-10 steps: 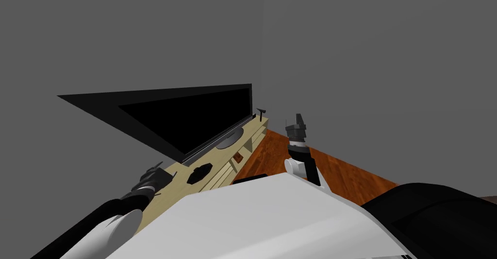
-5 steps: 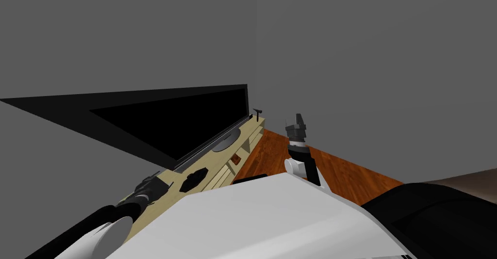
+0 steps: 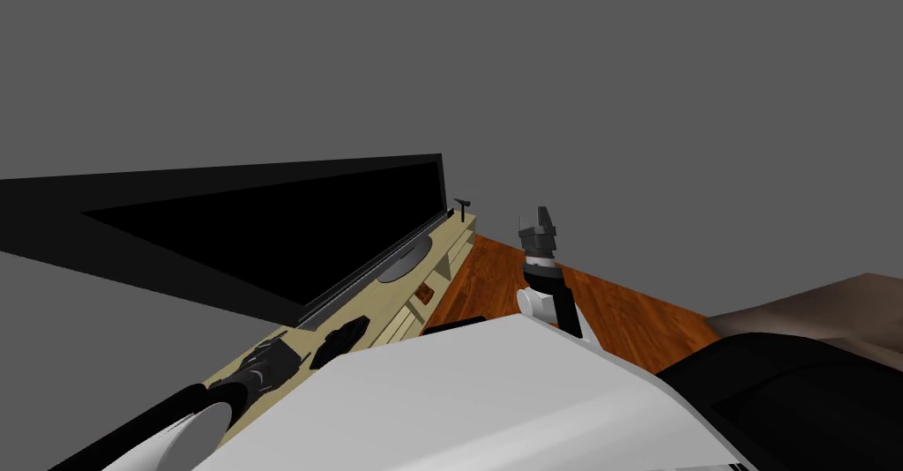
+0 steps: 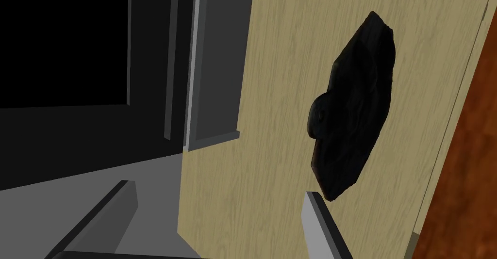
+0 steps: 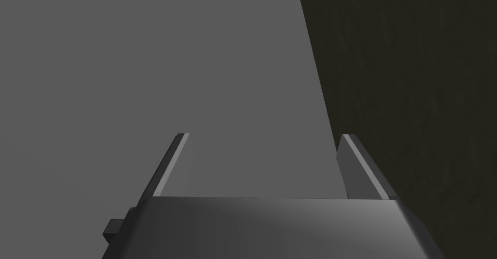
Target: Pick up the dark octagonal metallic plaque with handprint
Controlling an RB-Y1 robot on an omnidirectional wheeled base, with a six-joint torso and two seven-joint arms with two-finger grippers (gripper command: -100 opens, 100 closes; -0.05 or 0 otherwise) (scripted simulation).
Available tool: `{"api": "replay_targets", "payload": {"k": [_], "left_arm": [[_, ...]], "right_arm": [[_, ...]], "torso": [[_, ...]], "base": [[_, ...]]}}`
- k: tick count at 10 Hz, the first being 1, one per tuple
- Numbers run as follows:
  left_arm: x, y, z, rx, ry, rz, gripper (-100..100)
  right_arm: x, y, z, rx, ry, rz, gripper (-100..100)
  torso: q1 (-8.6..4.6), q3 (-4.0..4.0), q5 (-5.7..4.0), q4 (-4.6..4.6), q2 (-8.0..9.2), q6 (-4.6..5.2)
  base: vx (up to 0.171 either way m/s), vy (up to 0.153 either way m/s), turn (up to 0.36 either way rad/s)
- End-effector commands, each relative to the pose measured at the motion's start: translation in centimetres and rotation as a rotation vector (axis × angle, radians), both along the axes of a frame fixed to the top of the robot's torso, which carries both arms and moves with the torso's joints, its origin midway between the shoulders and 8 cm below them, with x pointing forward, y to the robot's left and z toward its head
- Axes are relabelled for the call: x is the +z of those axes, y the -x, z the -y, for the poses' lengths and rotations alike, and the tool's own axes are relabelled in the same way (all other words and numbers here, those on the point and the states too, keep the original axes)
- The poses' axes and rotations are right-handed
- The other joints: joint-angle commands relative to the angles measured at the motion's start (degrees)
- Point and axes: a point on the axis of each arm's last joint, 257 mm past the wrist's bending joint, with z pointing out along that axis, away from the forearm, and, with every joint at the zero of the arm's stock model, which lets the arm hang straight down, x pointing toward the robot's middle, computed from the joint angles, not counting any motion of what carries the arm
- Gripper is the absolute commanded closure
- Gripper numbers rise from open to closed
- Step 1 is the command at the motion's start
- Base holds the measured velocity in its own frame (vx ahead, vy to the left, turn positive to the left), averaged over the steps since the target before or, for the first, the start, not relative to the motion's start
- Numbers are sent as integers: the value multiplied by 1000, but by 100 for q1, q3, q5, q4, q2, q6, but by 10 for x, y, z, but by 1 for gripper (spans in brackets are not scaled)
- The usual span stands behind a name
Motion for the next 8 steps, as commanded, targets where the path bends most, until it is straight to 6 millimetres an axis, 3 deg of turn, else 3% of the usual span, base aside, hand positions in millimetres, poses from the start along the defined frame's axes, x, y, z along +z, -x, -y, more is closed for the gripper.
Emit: {"api": "replay_targets", "payload": {"k": [1, 2, 8], "left_arm": [[-7, 10, -2, 17, 27, -41, -100], [-10, 13, -1, 19, 35, -55, -100], [-50, 76, -4, 111, 164, -255, -100]], "right_arm": [[0, 0, 0, 0, 0, 0, 0], [0, 0, 0, 0, 0, 0, 0], [0, 0, 0, 0, 0, 0, 0]], "torso": [[0, 0, 0, 0, 0, 0], [1, 0, -1, 0, 0, -2], [-1, -6, 0, -2, -11, -1]], "base": [[31, -15, -131], [15, -4, -7], [48, -17, -138]]}}
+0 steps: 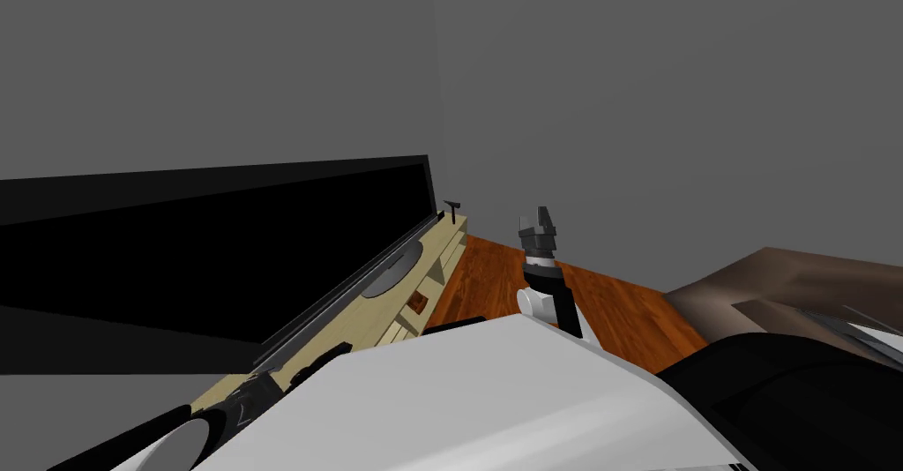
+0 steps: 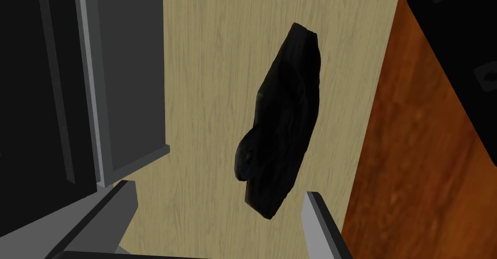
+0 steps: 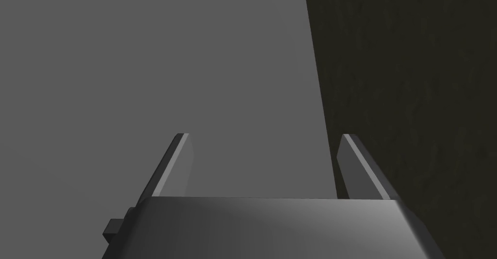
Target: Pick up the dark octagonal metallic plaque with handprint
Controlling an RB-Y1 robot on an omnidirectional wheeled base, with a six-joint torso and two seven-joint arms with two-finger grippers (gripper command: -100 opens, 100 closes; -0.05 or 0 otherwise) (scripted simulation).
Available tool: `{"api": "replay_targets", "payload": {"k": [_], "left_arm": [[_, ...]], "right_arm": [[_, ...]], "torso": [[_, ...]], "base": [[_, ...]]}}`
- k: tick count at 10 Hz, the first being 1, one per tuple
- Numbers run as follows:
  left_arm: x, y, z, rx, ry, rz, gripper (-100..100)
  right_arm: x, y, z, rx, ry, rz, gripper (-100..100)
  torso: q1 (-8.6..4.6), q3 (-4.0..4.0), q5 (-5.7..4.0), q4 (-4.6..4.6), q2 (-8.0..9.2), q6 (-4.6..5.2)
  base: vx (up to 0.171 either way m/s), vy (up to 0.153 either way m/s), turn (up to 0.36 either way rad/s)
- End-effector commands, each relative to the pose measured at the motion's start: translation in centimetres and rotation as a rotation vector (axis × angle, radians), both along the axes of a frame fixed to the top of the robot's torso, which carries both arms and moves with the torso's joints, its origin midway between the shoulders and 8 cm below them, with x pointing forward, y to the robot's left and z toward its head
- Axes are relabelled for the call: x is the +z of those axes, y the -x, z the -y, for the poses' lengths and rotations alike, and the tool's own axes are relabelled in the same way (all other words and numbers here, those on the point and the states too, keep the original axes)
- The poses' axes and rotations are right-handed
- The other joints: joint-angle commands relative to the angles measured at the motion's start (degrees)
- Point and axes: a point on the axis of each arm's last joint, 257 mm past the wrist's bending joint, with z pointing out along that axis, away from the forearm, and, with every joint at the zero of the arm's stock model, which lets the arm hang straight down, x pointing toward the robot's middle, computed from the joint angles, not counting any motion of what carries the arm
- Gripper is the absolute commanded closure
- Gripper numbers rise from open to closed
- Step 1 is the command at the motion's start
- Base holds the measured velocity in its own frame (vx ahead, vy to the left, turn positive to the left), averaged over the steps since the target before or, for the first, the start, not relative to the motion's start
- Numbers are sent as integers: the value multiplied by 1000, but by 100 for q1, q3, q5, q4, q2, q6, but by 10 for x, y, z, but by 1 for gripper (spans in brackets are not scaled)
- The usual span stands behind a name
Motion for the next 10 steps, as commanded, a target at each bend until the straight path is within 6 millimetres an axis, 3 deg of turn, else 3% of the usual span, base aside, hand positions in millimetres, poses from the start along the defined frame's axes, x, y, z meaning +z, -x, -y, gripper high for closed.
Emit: {"api": "replay_targets", "payload": {"k": [1, 3, 4, 5, 10], "left_arm": [[-8, 20, -4, 31, 36, -57, -100], [-11, 27, 0, 34, 53, -85, -100], [-18, 43, -1, 59, 83, -134, -100], [-19, 46, 1, 61, 89, -144, -100], [-33, 95, 5, 128, 179, -295, -100]], "right_arm": [[0, 0, 0, 0, 0, 0, 0], [0, 0, 0, 0, 0, 0, 0], [0, 0, 0, 0, 0, 0, 0], [0, 0, 0, 0, 0, 0, 0], [0, 0, 0, 0, 0, 0, 0]], "torso": [[0, 0, 0, 0, 0, 0], [1, 0, 0, 0, 0, -1], [2, 5, 0, 2, 9, -2], [1, 4, 0, 2, 7, 2], [3, 0, 0, 0, 0, -2]], "base": [[55, -15, -159], [35, -6, -47], [34, -13, -137], [37, -7, -93], [56, -8, -116]]}}
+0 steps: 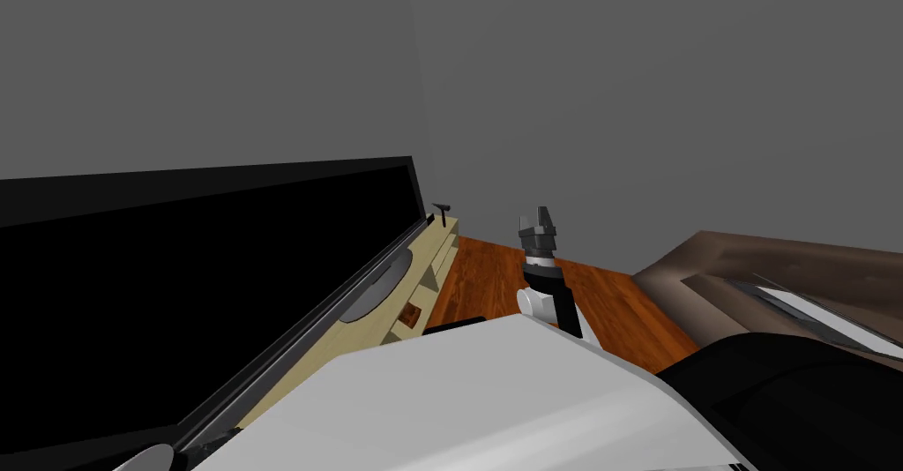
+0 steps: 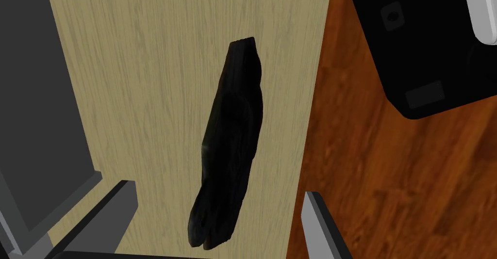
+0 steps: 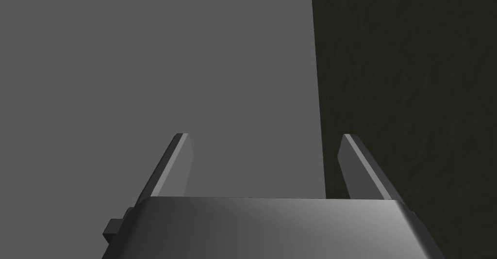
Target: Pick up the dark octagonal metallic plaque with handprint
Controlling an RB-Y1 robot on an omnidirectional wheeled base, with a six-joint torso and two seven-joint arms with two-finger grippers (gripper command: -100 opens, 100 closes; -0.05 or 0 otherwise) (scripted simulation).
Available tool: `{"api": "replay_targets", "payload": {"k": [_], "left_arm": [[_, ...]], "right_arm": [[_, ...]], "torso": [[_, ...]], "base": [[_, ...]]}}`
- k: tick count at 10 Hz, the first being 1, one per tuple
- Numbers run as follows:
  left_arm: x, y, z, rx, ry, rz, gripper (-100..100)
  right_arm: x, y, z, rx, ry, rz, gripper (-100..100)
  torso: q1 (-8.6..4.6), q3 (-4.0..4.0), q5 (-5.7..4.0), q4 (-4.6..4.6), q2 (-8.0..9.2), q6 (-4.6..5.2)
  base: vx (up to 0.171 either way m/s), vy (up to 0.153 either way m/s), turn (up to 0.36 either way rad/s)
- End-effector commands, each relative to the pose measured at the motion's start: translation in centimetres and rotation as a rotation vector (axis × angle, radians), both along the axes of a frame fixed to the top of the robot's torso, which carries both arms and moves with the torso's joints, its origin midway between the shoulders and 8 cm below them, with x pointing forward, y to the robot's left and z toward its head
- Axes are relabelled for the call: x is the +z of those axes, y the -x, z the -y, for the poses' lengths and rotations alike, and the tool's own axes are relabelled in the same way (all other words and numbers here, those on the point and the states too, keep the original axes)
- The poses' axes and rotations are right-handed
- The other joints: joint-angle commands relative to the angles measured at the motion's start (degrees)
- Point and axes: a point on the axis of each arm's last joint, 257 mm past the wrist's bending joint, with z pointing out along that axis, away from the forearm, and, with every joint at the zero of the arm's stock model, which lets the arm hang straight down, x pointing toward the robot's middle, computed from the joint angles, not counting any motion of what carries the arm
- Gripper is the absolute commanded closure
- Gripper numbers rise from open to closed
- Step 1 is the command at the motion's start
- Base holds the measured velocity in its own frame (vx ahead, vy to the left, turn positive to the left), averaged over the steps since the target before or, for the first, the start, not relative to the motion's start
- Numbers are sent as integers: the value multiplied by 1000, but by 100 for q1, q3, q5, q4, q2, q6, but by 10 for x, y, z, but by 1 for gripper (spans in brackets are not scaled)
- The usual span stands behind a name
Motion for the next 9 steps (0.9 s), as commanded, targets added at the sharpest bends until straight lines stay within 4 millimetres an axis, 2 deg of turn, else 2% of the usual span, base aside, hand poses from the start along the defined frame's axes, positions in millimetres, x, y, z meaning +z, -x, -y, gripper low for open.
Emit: {"api": "replay_targets", "payload": {"k": [1, 2, 6, 7, 8, 9], "left_arm": [[-4, 19, 2, 28, 34, -59, -100], [-5, 21, 4, 30, 41, -69, -100], [-8, 57, 10, 78, 106, -179, -100], [-9, 62, 11, 86, 116, -197, -100], [-9, 58, 10, 80, 108, -184, -100], [-9, 59, 10, 81, 110, -188, 0]], "right_arm": [[0, 0, 0, 0, 0, 0, 0], [0, 0, 0, 0, 0, 0, 0], [0, 0, 0, 0, 0, 0, 0], [0, 0, 0, 0, 0, 0, 0], [0, 0, 0, 0, 0, 0, 0], [0, 0, 0, 0, 0, 0, 0]], "torso": [[0, 0, 0, 0, 0, 0], [1, -4, 0, -1, -8, 1], [6, -4, 1, -2, -7, -1], [6, -2, 1, -1, -2, -3], [5, -2, 1, -1, -2, -2], [2, 3, 0, 1, 7, -4]], "base": [[79, -6, -189], [60, 5, -63], [62, 7, -106], [58, 10, -78], [27, 6, -16], [0, 0, 0]]}}
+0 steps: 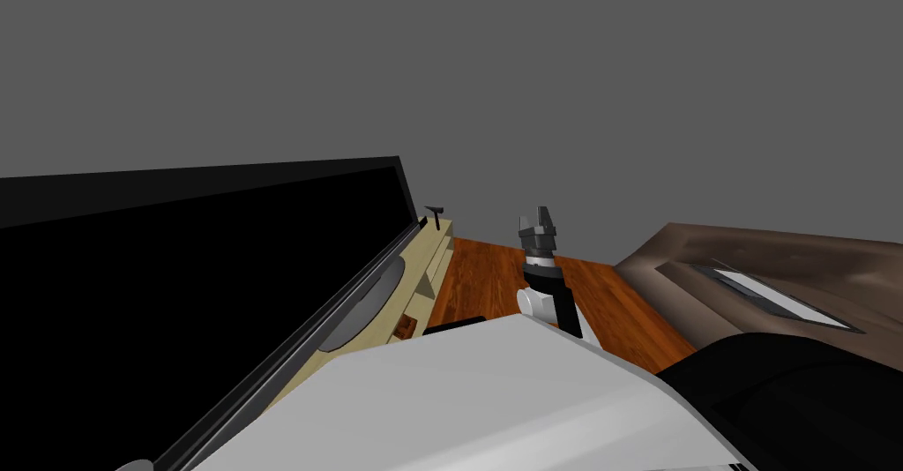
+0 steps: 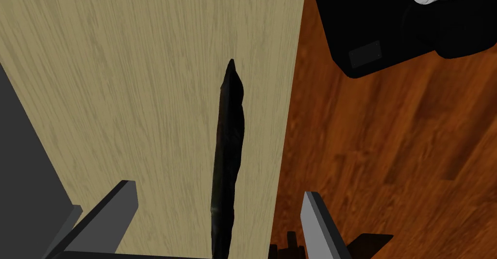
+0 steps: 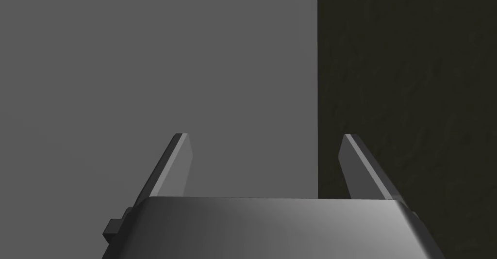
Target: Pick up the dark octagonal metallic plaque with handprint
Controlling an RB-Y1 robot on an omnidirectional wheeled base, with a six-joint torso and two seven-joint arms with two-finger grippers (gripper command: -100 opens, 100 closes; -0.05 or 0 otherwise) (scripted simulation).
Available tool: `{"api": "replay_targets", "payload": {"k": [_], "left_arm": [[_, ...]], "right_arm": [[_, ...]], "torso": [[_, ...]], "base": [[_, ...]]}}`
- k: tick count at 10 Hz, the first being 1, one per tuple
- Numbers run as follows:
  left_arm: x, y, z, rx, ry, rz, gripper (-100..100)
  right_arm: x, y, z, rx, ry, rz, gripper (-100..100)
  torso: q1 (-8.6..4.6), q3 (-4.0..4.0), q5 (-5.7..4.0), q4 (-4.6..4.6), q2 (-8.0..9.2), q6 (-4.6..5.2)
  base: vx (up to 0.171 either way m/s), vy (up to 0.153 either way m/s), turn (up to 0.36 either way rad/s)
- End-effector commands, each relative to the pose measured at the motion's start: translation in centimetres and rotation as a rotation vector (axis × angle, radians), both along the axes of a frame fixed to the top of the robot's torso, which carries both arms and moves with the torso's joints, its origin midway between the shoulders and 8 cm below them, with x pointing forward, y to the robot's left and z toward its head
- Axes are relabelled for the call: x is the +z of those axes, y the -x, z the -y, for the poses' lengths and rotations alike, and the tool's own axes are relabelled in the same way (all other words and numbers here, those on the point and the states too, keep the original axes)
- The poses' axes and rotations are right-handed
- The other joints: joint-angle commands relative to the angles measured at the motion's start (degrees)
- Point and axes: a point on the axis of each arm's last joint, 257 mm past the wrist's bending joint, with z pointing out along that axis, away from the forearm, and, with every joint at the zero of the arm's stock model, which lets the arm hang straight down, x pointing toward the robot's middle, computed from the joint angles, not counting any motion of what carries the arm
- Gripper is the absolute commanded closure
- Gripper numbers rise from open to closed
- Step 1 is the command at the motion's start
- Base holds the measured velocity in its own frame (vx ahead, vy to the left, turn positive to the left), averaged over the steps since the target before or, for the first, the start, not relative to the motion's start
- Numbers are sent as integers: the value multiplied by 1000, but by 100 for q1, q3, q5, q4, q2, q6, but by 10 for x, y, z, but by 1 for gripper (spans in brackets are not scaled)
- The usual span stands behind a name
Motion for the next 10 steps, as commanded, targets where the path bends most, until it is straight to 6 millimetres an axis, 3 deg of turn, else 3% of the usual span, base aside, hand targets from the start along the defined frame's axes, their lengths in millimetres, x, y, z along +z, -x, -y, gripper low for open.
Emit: {"api": "replay_targets", "payload": {"k": [1, 4, 5, 6, 10], "left_arm": [[-10, 0, -1, 1, 0, 1, -100], [-25, 0, -3, 0, 1, 2, -100], [-21, 0, -2, 1, 1, 1, -100], [-22, 0, -2, 1, 1, 2, 100], [-22, 2, -1, 13, 4, 1, 100]], "right_arm": [[0, 0, 0, 0, 0, 0, 0], [0, 0, 0, 0, 0, 0, 0], [0, 0, 0, 0, 0, 0, 0], [0, 0, 0, 0, 0, 0, 0], [0, 0, 0, 0, 0, 0, 0]], "torso": [[0, 0, 0, 0, 0, 0], [-1, 6, 0, 3, 11, 0], [0, 7, 0, 3, 11, 0], [-1, 6, 0, 2, 9, 0], [6, 8, 6, 2, 13, 17]], "base": [[0, 0, 0], [-13, -1, -4], [-6, 1, -1], [0, 0, 0], [1, 0, 5]]}}
